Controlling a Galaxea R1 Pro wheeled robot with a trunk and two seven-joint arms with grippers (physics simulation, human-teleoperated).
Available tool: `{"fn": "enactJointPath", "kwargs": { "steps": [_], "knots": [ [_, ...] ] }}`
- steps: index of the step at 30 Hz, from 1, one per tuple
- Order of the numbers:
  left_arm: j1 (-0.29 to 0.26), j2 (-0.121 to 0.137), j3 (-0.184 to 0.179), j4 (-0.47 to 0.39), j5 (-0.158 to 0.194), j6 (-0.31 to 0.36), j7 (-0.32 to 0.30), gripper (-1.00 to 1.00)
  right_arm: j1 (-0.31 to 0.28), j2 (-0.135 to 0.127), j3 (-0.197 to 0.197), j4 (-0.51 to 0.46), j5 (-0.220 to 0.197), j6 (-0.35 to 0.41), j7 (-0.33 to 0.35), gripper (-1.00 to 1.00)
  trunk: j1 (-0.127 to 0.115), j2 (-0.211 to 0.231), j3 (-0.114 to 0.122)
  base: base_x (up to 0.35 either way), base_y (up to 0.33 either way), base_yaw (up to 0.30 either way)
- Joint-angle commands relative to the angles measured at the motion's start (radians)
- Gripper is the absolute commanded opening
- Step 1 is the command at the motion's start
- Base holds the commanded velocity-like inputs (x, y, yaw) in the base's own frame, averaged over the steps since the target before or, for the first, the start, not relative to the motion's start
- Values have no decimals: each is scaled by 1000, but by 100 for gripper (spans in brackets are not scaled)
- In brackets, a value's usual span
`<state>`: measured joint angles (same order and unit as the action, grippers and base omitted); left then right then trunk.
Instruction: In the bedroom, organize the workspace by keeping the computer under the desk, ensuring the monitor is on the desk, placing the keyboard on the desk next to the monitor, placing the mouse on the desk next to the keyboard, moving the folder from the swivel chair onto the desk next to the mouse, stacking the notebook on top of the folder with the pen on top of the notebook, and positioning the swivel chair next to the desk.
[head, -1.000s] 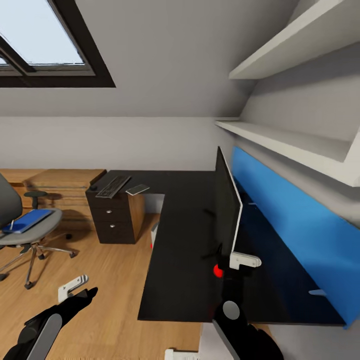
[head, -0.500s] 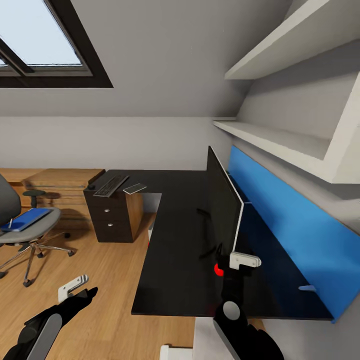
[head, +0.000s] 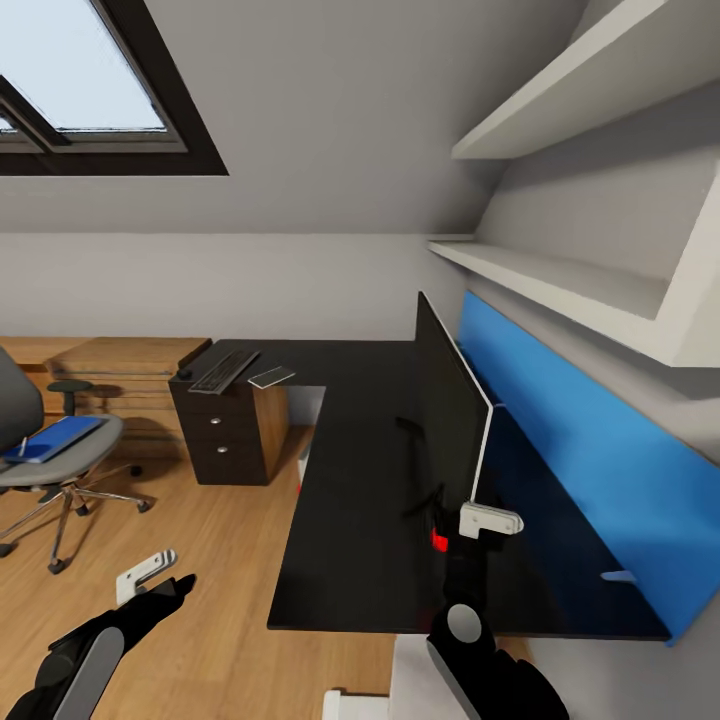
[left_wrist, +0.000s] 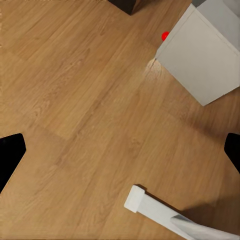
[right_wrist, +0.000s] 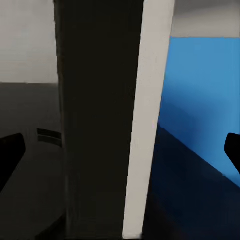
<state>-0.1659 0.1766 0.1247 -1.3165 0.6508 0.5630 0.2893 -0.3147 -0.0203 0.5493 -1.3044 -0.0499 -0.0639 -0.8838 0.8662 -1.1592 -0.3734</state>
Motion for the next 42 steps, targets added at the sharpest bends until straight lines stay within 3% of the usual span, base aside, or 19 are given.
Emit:
{"fn": "enactJointPath", "kwargs": {
  "steps": [1, 26, 42],
  "knots": [
    [-1, 0, 0, -1, 11, 3, 8, 100, -1, -1, 3, 0, -5, -7, -5, 100, 0, -1, -1, 0, 224, 0],
    [-1, 1, 0, -1, 11, 3, 8, 100, -1, -1, 1, 5, -5, -7, -4, 100, 0, -1, -1, -3, 39, 0],
    [-1, 1, 0, -1, 13, 4, 8, 100, -1, 0, 2, 7, -7, -7, -3, 100, 0, -1, -1, -284, 0, 0]
  ]
}}
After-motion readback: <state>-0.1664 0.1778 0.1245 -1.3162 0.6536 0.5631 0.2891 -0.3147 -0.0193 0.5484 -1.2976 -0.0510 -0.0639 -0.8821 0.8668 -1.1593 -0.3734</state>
